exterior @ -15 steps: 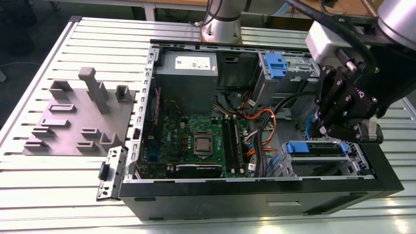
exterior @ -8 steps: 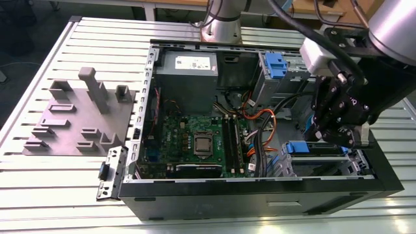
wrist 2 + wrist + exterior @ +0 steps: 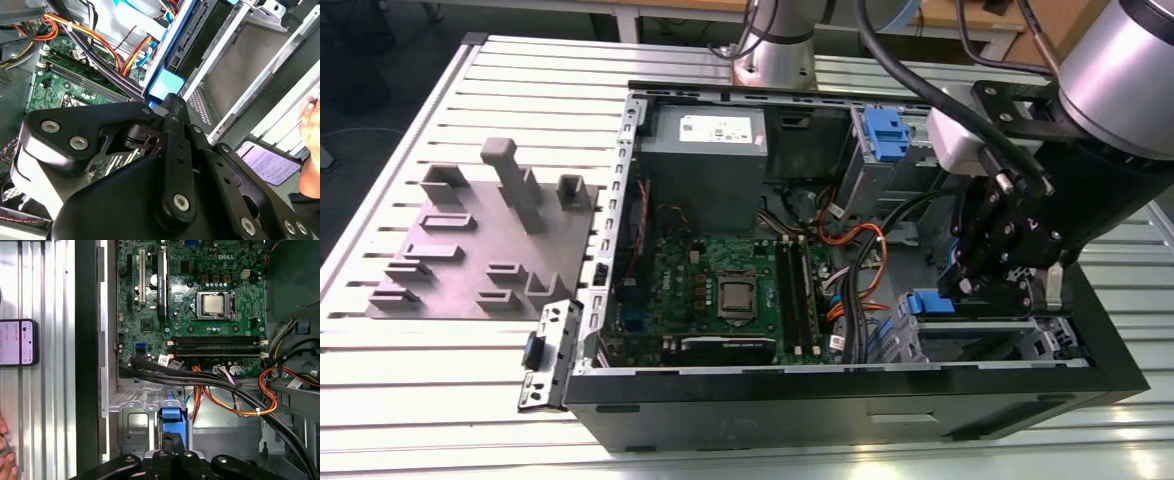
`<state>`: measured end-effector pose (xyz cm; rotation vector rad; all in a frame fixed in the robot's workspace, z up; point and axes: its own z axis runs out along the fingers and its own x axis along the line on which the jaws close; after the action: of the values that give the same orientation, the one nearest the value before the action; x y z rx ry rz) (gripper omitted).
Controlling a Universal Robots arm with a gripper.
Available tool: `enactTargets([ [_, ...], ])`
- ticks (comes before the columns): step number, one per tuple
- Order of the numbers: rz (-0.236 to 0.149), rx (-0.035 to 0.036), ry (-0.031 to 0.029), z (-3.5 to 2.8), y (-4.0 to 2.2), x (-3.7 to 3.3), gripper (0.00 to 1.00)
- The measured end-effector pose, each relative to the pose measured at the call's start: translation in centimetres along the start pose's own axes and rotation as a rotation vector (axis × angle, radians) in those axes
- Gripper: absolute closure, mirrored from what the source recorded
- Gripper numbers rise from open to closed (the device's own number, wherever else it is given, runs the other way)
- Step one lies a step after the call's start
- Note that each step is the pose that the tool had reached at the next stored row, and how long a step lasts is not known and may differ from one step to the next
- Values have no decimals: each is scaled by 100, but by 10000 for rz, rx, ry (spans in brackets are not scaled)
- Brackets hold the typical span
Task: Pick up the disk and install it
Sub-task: 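Insert the disk into the insertion slot, then insert the first disk wire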
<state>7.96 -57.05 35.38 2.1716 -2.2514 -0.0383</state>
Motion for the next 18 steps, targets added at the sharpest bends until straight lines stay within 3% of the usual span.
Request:
enactTargets([
  [13, 1, 0, -2, 16, -3, 0, 89],
  [18, -1, -10, -1, 14, -87, -3, 89],
])
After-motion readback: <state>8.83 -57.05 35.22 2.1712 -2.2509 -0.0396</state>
